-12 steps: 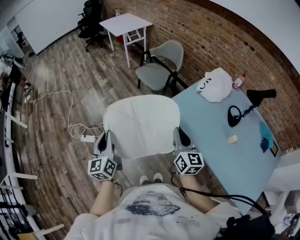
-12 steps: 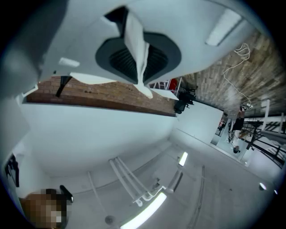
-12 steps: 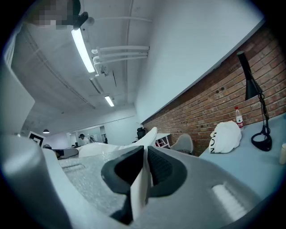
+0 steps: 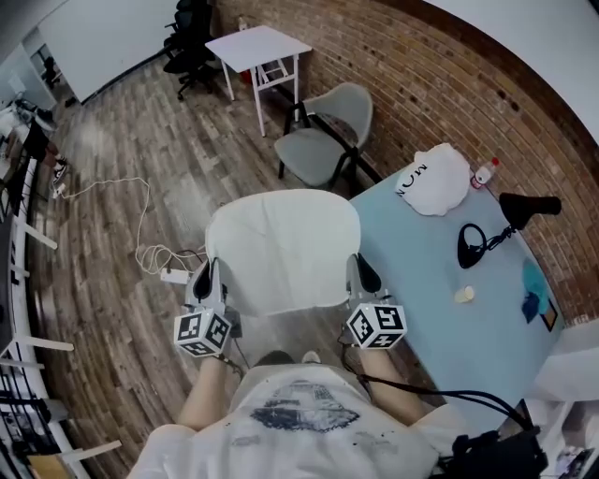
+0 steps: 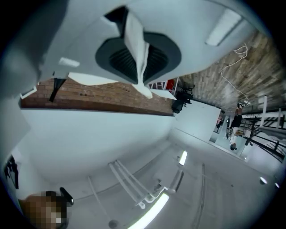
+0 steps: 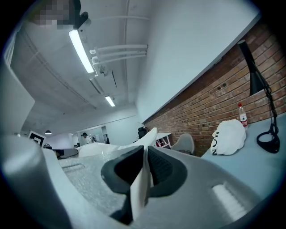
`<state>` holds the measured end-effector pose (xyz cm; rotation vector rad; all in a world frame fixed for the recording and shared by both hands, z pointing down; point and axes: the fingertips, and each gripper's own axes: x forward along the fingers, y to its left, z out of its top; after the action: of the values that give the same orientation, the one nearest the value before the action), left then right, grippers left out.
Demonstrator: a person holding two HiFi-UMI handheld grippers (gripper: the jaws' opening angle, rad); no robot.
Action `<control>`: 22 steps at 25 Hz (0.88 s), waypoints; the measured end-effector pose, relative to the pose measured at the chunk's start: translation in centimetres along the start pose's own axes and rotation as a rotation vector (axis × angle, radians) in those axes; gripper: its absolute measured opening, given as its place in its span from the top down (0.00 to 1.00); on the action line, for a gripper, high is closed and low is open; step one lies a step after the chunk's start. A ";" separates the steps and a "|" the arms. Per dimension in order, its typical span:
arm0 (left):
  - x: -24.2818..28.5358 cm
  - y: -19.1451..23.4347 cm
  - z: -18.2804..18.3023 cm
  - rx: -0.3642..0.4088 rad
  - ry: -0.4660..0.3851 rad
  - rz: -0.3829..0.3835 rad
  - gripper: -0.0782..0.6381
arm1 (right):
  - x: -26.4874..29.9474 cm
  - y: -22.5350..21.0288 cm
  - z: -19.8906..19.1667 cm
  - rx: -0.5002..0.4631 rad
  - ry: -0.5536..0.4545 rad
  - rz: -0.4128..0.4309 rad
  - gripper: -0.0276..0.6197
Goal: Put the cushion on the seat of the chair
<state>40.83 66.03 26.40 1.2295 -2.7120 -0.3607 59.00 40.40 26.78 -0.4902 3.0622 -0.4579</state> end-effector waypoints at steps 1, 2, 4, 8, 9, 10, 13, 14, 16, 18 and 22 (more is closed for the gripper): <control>0.4 0.0 0.0 0.004 -0.001 0.006 0.85 | 0.5 -0.2 -0.1 0.002 0.002 0.006 0.92; 0.7 0.0 -0.1 0.007 -0.001 0.013 0.85 | 1.0 -0.4 -0.1 0.005 0.004 0.011 0.92; 1.6 0.2 0.0 0.014 0.002 0.021 0.85 | 2.2 -0.7 -0.1 0.008 0.009 0.021 0.92; 4.0 1.4 -0.3 0.018 0.008 0.033 0.85 | 5.1 -1.2 -0.2 0.002 0.018 0.031 0.92; 4.8 1.9 -0.4 0.015 0.010 0.036 0.85 | 6.0 -1.4 -0.3 0.003 0.019 0.032 0.92; 5.7 2.5 -0.6 0.012 0.013 0.038 0.85 | 7.0 -1.5 -0.5 0.003 0.021 0.031 0.92; 9.4 4.8 -1.0 0.006 0.022 0.035 0.85 | 10.9 -1.7 -1.5 0.003 0.035 0.025 0.92; 10.9 5.8 -1.2 0.003 0.029 0.031 0.85 | 12.5 -1.8 -1.9 0.005 0.041 0.019 0.92; 14.1 7.9 -1.5 -0.007 0.049 0.018 0.85 | 15.8 -1.8 -2.6 0.008 0.058 -0.001 0.92; 17.5 10.2 -1.6 -0.015 0.074 0.003 0.85 | 19.2 -1.6 -3.2 0.007 0.075 -0.027 0.92; 25.8 15.8 0.0 -0.020 0.106 -0.032 0.85 | 28.0 -0.3 -3.1 -0.002 0.089 -0.064 0.92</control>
<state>12.53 56.62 31.54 1.2512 -2.5962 -0.3167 32.34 32.42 30.93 -0.5848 3.1395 -0.4921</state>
